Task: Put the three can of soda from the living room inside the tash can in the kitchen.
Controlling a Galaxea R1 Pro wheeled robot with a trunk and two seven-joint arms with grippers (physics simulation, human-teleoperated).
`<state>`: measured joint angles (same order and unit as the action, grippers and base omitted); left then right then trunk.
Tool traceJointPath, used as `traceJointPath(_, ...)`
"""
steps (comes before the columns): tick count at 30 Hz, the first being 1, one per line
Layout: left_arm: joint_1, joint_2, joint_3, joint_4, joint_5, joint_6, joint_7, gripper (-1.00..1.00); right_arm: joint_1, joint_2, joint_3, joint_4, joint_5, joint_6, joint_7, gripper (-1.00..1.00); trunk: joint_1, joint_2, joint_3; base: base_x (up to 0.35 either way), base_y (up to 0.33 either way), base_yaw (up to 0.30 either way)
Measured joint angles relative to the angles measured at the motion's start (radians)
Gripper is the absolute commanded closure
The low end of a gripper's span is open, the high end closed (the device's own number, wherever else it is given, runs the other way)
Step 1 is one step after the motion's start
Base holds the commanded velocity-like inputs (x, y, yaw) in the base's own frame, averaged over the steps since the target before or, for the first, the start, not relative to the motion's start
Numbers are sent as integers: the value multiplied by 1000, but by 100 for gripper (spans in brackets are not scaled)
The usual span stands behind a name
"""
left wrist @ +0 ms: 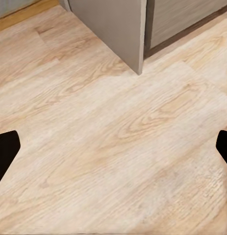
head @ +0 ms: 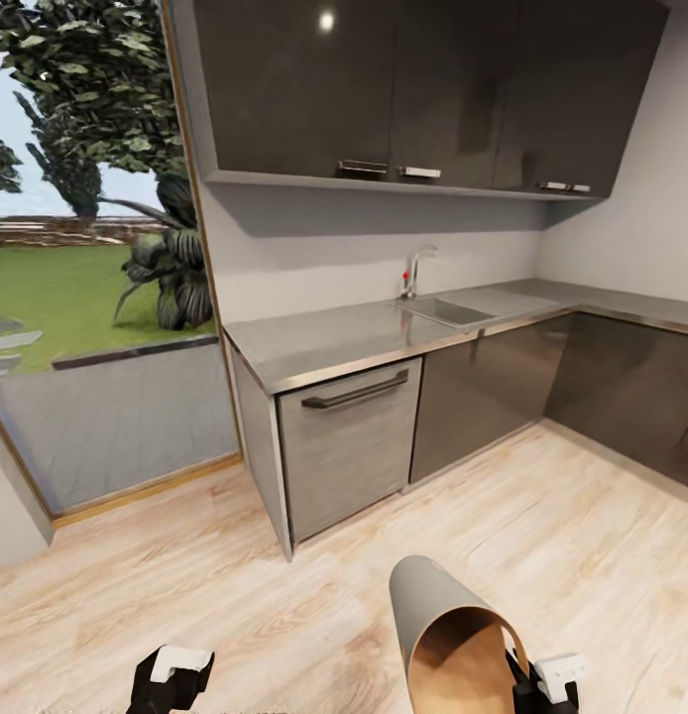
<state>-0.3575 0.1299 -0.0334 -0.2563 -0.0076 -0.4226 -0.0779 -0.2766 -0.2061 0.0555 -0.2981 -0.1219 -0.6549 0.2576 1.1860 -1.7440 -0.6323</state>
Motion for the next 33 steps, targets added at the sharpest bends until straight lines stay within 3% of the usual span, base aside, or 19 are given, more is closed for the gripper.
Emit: traceJointPath(33, 0, -1, 0, 0, 0, 0, 1, -100, 1, 0, 0, 1, 0, 0, 1, 100, 0, 0, 0, 0, 0, 243)
